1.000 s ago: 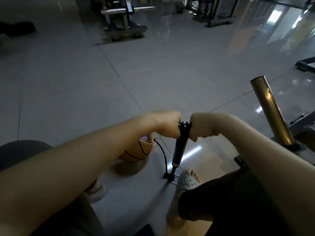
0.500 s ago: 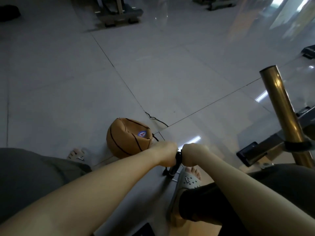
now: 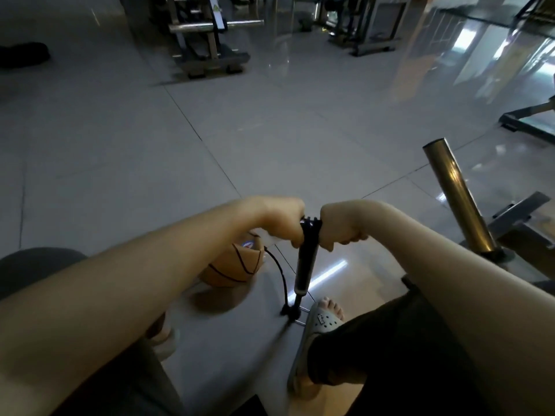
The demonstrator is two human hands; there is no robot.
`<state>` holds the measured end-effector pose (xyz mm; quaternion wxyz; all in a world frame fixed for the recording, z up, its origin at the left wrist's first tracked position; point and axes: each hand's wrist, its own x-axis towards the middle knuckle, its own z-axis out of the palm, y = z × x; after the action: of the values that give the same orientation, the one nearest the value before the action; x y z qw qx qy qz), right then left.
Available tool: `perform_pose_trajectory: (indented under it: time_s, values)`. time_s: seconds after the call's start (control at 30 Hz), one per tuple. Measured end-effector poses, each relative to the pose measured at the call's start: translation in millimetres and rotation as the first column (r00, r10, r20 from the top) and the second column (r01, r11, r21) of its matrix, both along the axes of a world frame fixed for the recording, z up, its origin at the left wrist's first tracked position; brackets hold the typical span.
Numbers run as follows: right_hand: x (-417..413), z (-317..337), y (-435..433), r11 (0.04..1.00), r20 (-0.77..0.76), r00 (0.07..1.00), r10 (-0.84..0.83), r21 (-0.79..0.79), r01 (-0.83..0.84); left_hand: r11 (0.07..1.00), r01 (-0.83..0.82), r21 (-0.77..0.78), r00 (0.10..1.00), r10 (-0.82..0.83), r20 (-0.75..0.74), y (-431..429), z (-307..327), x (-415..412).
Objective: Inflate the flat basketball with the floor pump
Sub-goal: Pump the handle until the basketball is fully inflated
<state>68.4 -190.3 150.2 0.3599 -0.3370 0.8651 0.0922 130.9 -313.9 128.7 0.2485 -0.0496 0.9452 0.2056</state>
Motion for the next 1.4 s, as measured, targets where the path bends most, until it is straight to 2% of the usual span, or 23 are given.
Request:
perform_pose_trajectory:
  time_s: [0.1, 0.2, 0.27, 0.4, 0.47, 0.63, 0.73, 0.83, 0.93, 1.07, 1.2, 1.3, 1.4]
  values:
    - [0.1, -7.3, -1.5, 0.996, 0.040, 0.999, 0.036, 0.083, -0.039, 1.000, 0.007, 0.003, 1.000, -0.008, 0.028, 1.5, -13.0, -1.2]
    - [3.8, -65.5, -1.0, 0.977, 0.107, 0.992, 0.062, 0.195, -0.082, 1.000, 0.010, -0.027, 1.000, -0.009, 0.028, 11.6, -76.8, 4.9]
    - [13.6, -103.4, 2.0, 0.964, 0.049, 0.993, 0.109, 0.237, -0.118, 0.997, 0.010, -0.080, 1.000, -0.011, -0.004, 19.5, -109.6, 17.9]
    - [18.0, -161.2, -9.0, 0.986, -0.090, 0.991, 0.100, 0.145, -0.086, 0.995, -0.023, -0.099, 1.000, 0.022, -0.005, 10.8, -147.2, 25.9]
    - [12.0, -167.5, -17.1, 0.995, -0.094, 0.994, 0.057, 0.085, -0.049, 0.993, -0.043, -0.108, 0.999, 0.041, -0.021, 3.8, -149.1, 22.7]
    - [14.9, -161.6, -6.6, 0.993, -0.063, 0.996, 0.061, 0.110, -0.054, 0.996, -0.012, -0.092, 0.998, 0.018, 0.058, 13.6, -140.5, 23.6]
    - [31.2, -143.5, 8.3, 0.981, -0.013, 0.999, 0.052, 0.186, -0.049, 0.989, 0.086, -0.122, 0.990, -0.071, 0.126, 24.4, -124.1, 27.8]
    - [21.1, -84.2, 8.6, 0.996, 0.047, 0.999, -0.011, 0.093, 0.006, 0.991, 0.083, -0.104, 0.995, -0.078, 0.055, 17.0, -74.3, 19.7]
    - [3.0, -14.2, 2.1, 1.000, 0.009, 1.000, 0.010, -0.001, -0.010, 0.999, 0.033, -0.042, 0.999, -0.034, -0.023, 2.2, -14.6, 6.1]
    - [0.4, 9.8, -6.9, 1.000, -0.007, 1.000, 0.025, 0.000, -0.025, 1.000, 0.022, -0.020, 1.000, -0.022, -0.004, -6.5, 11.0, -2.2]
    - [7.1, -60.6, 2.7, 0.996, 0.031, 0.997, 0.066, 0.063, -0.068, 0.999, 0.031, -0.011, 0.997, -0.030, 0.075, 6.7, -58.7, 0.7]
    - [12.0, -136.9, 9.0, 0.988, -0.031, 0.995, 0.096, 0.126, -0.092, 0.995, 0.057, -0.085, 0.997, -0.052, 0.057, 18.4, -123.5, 9.2]
    - [10.6, -172.7, 7.0, 0.990, -0.108, 0.992, 0.062, 0.133, -0.047, 0.989, 0.032, -0.145, 0.999, -0.028, 0.025, 21.7, -156.5, 11.4]
